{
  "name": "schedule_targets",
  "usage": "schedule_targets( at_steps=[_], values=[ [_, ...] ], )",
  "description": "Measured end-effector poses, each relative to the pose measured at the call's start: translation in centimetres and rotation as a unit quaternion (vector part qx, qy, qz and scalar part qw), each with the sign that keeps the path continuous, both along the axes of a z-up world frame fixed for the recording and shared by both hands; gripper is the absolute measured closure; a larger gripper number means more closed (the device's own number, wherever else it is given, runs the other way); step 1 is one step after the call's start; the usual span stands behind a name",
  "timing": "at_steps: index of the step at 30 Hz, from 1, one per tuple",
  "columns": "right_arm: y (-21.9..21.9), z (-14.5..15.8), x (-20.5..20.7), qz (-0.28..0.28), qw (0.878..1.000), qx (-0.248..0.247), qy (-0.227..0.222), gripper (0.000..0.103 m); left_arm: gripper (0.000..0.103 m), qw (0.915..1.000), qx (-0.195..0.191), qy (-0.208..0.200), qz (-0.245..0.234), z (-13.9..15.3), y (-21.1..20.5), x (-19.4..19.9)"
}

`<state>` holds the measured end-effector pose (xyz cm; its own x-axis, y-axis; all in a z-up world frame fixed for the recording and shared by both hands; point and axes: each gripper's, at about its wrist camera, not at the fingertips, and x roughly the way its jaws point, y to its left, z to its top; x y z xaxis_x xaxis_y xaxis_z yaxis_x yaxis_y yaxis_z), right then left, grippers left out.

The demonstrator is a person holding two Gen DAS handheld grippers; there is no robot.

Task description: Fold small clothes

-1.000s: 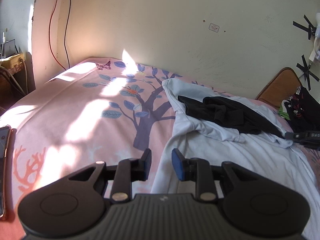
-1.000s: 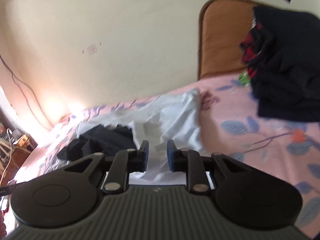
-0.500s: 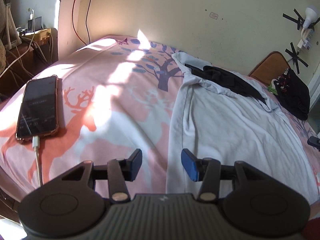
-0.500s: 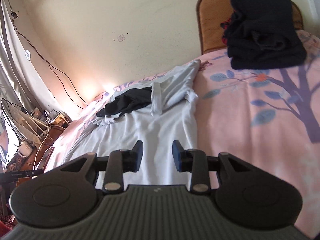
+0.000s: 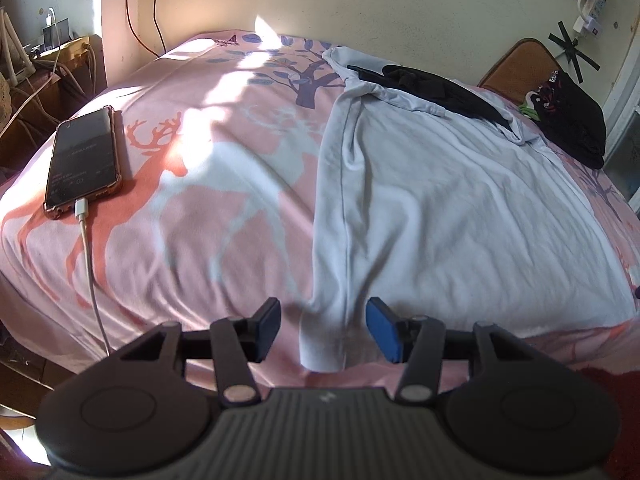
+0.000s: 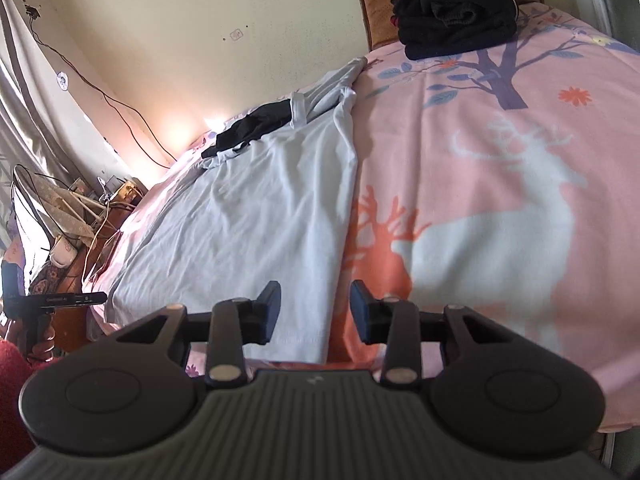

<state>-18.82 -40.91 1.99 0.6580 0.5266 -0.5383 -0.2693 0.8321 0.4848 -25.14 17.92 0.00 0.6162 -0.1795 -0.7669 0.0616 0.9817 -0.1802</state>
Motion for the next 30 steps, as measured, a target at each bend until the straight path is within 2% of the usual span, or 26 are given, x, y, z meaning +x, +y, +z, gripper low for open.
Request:
schedule_targets(
  at_steps=[3,5,6,8,9,10,14,17,19,21,25,28,30],
  values=[
    [0.3,-0.5,0.2,0.006,1.000,0.005,0.009,0.061,0.049,0.9997,-0.024,0.004,-0.001,-0.6,-0.1,-0.3],
    [0.5,-0.9,0.3,0.010,1.000,0.002,0.014,0.061,0.049,0.9990,-0.040,0.020,0.006,-1.5,-0.1,0.2],
    [0.6,-1.0,0.2,0.011,1.000,0.003,0.011,0.060,0.053,0.9987,-0.044,0.026,0.008,-1.9,-0.2,0.4],
    [0.7,-0.9,0.0,0.012,1.000,0.000,0.010,0.060,0.068,0.9984,-0.044,0.033,0.010,-2.4,-0.4,0.6],
    [0.7,-0.8,-0.2,0.012,1.000,-0.002,0.009,0.060,0.088,0.9982,-0.045,0.039,0.010,-2.6,-0.4,0.7],
    [0.6,-0.8,-0.3,0.012,1.000,-0.003,0.009,0.060,0.096,0.9975,-0.053,0.046,0.008,-2.7,-0.3,0.8],
    [0.8,-1.0,-0.8,0.009,1.000,-0.013,0.002,0.063,0.097,0.9969,-0.065,0.043,-0.010,-1.8,-0.3,0.4],
    [2.0,-1.2,-0.4,0.021,0.999,-0.027,0.003,0.087,0.097,0.9966,-0.073,0.026,-0.027,-0.3,-0.2,-0.2],
    [2.3,-1.0,-0.1,0.027,0.999,-0.033,0.001,0.097,0.097,0.9954,-0.091,0.014,-0.026,0.8,0.4,-0.3],
    [1.7,-0.5,0.4,0.030,1.000,-0.006,-0.004,0.098,0.097,0.9914,-0.130,-0.003,-0.018,2.1,1.3,0.1],
    [-0.2,2.1,2.1,0.003,0.998,0.050,-0.044,0.098,0.097,0.9817,-0.186,-0.038,0.002,4.0,2.9,2.2],
    [-0.8,3.7,4.8,-0.017,0.995,0.062,-0.071,0.098,0.097,0.9806,-0.187,-0.057,0.009,5.2,3.0,6.0],
    [-0.4,4.6,7.7,-0.027,0.994,0.053,-0.088,0.098,0.097,0.9811,-0.180,-0.071,0.005,6.0,2.8,9.3]
  ],
)
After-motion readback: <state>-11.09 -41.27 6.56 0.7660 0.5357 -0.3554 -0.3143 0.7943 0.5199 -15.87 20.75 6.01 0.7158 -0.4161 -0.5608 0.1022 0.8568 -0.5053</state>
